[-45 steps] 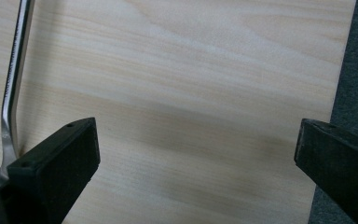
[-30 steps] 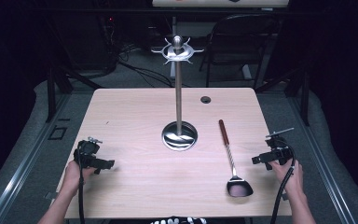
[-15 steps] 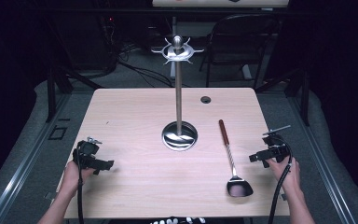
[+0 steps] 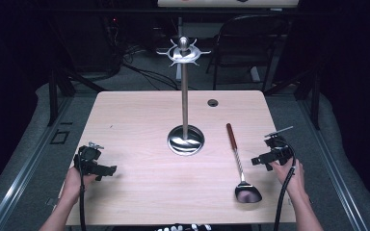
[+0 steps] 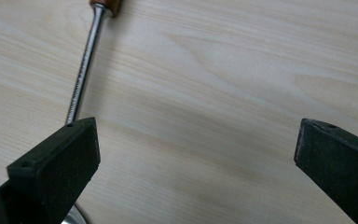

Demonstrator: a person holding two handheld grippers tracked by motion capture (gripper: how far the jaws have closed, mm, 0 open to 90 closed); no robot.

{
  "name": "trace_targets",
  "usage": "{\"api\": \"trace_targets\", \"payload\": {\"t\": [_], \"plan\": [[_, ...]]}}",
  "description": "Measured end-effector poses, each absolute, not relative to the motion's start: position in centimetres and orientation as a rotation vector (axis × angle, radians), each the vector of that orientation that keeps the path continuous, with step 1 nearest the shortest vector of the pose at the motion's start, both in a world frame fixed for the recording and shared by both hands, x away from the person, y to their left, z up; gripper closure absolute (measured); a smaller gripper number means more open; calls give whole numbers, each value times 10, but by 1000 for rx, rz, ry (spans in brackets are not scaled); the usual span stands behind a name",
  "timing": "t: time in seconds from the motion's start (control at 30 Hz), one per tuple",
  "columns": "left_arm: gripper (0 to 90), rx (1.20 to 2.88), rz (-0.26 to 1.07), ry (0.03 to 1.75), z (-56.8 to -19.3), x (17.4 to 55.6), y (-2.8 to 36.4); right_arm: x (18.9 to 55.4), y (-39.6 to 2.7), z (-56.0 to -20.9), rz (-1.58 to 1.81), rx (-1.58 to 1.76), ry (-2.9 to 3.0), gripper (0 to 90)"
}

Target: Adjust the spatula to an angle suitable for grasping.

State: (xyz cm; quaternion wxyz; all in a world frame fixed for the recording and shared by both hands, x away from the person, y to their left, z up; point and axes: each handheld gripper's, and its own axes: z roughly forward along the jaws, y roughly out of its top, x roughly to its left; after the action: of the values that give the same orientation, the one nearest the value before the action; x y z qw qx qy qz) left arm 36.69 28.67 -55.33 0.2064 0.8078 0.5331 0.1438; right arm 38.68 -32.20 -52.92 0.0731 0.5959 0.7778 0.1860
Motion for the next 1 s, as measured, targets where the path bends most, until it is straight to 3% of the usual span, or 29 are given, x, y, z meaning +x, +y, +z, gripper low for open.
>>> {"api": "trace_targets", "payload": {"t": [0.77,0.9,0.93,1.0], "plan": [[0,2261,379,1475,-554,367,284,390,-275,-529,586,1634,2485,8],[0,2259,380,1475,-555,367,284,390,-270,-531,586,1619,2512,31],[0,2260,377,1476,-555,367,284,390,-269,-533,596,1630,2503,91],[0,2264,379,1469,-554,367,284,390,-269,-532,588,1625,2509,108]]}}
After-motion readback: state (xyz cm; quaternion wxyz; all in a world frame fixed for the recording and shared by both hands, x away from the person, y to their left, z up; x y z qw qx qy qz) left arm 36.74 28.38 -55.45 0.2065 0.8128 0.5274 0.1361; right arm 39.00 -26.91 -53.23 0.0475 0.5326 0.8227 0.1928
